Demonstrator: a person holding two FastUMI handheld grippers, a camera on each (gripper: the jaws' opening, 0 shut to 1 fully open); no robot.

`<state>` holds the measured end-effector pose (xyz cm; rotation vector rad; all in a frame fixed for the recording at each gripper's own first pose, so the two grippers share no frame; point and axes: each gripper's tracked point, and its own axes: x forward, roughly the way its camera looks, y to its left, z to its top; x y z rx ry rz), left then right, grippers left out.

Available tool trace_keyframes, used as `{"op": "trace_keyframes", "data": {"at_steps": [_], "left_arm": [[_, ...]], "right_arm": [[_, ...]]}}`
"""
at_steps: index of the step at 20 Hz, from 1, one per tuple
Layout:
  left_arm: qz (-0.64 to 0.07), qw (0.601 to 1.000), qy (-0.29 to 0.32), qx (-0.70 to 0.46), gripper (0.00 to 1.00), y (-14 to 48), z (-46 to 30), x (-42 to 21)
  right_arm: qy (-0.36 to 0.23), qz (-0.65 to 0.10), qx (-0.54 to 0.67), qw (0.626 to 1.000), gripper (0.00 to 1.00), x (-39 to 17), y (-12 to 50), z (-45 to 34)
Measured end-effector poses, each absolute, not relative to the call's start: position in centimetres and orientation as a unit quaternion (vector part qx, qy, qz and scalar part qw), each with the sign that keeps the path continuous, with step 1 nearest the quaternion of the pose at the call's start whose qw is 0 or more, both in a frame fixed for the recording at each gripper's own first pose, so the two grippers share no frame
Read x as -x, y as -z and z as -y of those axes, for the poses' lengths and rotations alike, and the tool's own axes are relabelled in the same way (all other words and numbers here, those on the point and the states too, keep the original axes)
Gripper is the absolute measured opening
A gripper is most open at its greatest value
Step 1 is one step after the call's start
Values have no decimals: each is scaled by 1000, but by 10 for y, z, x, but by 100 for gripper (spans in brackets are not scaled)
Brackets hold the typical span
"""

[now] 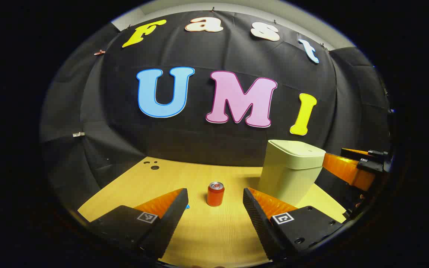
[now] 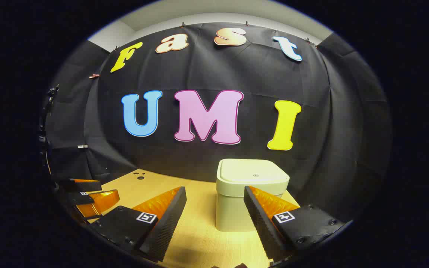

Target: Press the lid of the desktop garbage bin to open it, pick up the crumpled paper on the desktop and throw it into the bin, then pick up the pop can on the desktop and drop it into the bin, and finally close the garbage bin lid.

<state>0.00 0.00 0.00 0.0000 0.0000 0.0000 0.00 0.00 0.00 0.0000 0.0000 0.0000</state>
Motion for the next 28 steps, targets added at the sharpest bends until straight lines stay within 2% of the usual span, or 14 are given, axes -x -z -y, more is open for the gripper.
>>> {"op": "trace_keyframes", "data": {"at_steps": [9, 28], "left_arm": [[-12, 1000, 9, -14, 96, 6, 4, -12], [-22, 1000, -8, -20, 96, 15, -8, -18]], "right_arm": [[21, -25, -10, 999, 98, -3, 17, 15], [5, -31, -2, 1000, 97, -11, 14, 7]]}}
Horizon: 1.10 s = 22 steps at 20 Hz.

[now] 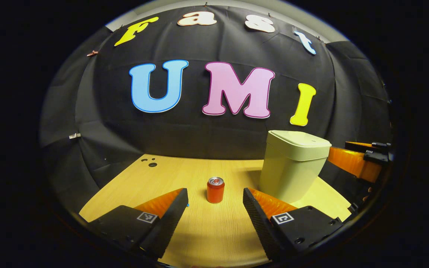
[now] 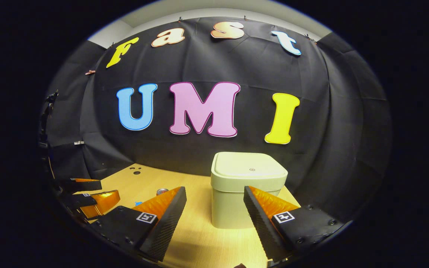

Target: Press the lid of the desktop garbage bin to open it, pick up the crumpled paper on the desktop and throw it into the bin, then pick up the pop can on the desktop and drop it into the bin, and finally close the garbage bin lid.

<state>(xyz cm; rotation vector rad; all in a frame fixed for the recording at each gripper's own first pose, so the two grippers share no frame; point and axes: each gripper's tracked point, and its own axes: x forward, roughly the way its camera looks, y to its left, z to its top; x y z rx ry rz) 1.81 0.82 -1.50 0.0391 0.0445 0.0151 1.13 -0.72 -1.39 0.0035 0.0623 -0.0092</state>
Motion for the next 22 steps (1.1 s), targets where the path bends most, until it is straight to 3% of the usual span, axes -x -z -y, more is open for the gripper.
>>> {"op": "trace_keyframes", "data": {"at_steps": [2, 5, 7, 9, 13, 17, 19, 22], "left_arm": [[-14, 999, -16, -28, 96, 12, -12, -16], [-9, 999, -18, -35, 96, 10, -14, -21], [-11, 999, -13, -35, 96, 11, -12, -24], [-12, 999, -11, -36, 96, 11, -12, -27], [-13, 999, -11, -35, 96, 10, -14, -34], [-17, 999, -10, -34, 96, 13, -15, -39], [-19, 999, -9, -34, 96, 14, -17, -40], [-26, 999, -8, -34, 96, 16, -19, -44]], "right_arm": [[6, -33, 4, 999, 96, -14, 14, 8], [13, -32, 6, 999, 71, -15, 12, 12], [17, -33, 6, 999, 69, -18, 12, 13], [16, -35, 2, 999, 58, -20, 12, 14], [6, -59, 22, 998, 48, -26, 21, 5], [9, -65, 16, 998, 18, -30, 22, 7], [4, -63, 12, 998, 11, -33, 20, 4], [-17, -63, 9, 998, 11, -36, 20, -6]]}}
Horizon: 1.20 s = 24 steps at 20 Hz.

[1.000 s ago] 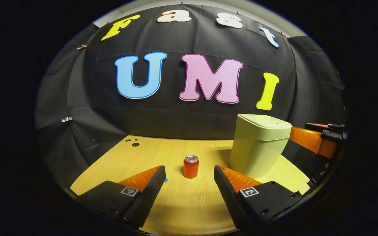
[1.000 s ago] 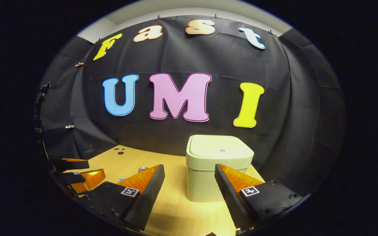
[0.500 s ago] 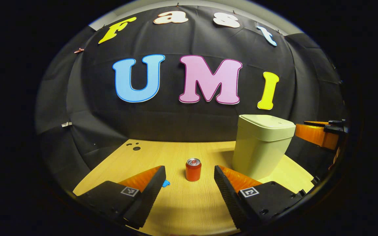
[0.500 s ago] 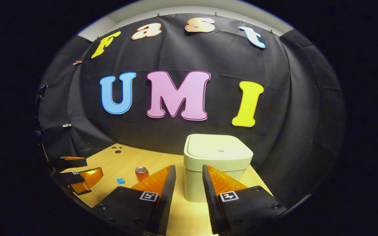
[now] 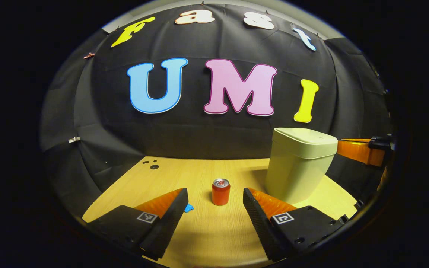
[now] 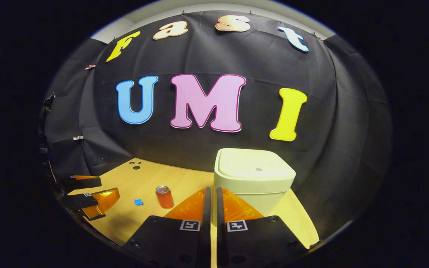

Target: Press the lid of the desktop garbage bin to open it, pick up the crumpled paper on the desktop and throw it into the bin, then pick up the pop can on the desktop and drop it into the bin, and finally close the garbage bin lid.

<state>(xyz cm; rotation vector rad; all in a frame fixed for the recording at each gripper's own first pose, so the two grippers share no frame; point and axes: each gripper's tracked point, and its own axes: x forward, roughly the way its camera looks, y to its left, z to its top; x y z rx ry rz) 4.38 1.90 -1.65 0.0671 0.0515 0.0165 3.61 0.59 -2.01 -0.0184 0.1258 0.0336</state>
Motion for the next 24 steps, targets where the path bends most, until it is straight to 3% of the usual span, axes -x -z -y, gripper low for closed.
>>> {"op": "trace_keyframes", "data": {"at_steps": [5, 9, 12, 24], "left_arm": [[-34, 999, -2, -38, 96, 21, -18, -47], [-41, 998, 5, -38, 96, 25, -16, -50], [-44, 998, 6, -39, 96, 27, -15, -53], [-64, 997, -6, -36, 96, 38, -17, -67]], "right_arm": [[-31, -56, 19, 998, 5, -43, 11, -11], [-18, -59, 5, 998, 8, -57, 0, 1], [-11, -65, -19, 998, 2, -70, -6, 11], [32, -82, -11, 996, 5, -129, -16, 75]]}}
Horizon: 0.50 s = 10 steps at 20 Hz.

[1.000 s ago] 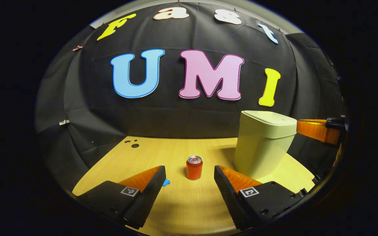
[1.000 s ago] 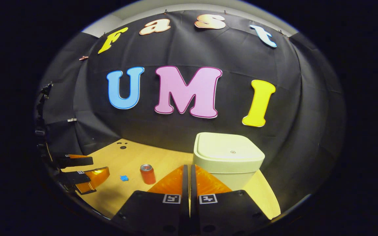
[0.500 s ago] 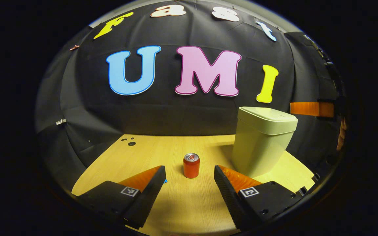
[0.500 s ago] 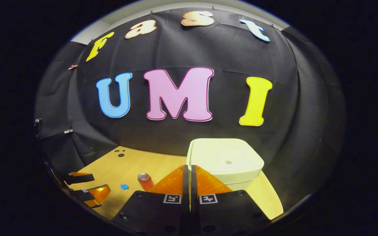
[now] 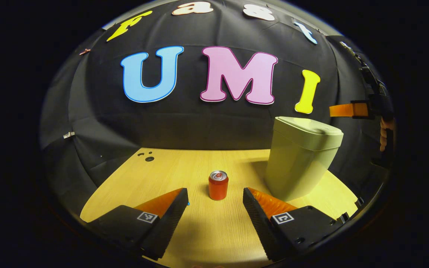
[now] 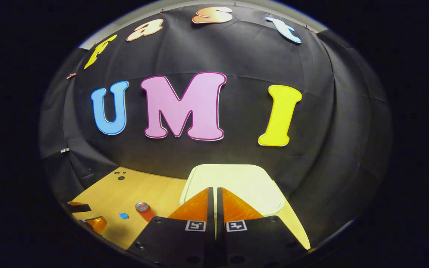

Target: Press the lid of the desktop garbage bin to open it, pick up the crumpled paper on the desktop and throw it into the bin, then pick up the pop can on the desktop and drop it into the bin, and finally close the garbage bin lid.

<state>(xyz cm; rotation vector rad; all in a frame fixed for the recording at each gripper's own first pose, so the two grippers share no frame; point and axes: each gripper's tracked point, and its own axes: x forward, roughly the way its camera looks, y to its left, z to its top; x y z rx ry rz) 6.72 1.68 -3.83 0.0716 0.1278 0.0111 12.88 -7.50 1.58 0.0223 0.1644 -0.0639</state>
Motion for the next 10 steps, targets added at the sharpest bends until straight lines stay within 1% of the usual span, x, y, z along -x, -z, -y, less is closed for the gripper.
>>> {"op": "trace_keyframes", "data": {"at_steps": [10], "left_arm": [[-88, 995, -40, -34, 96, 49, -18, -73]], "right_arm": [[40, -114, -11, 993, 5, -164, 13, 109]]}}
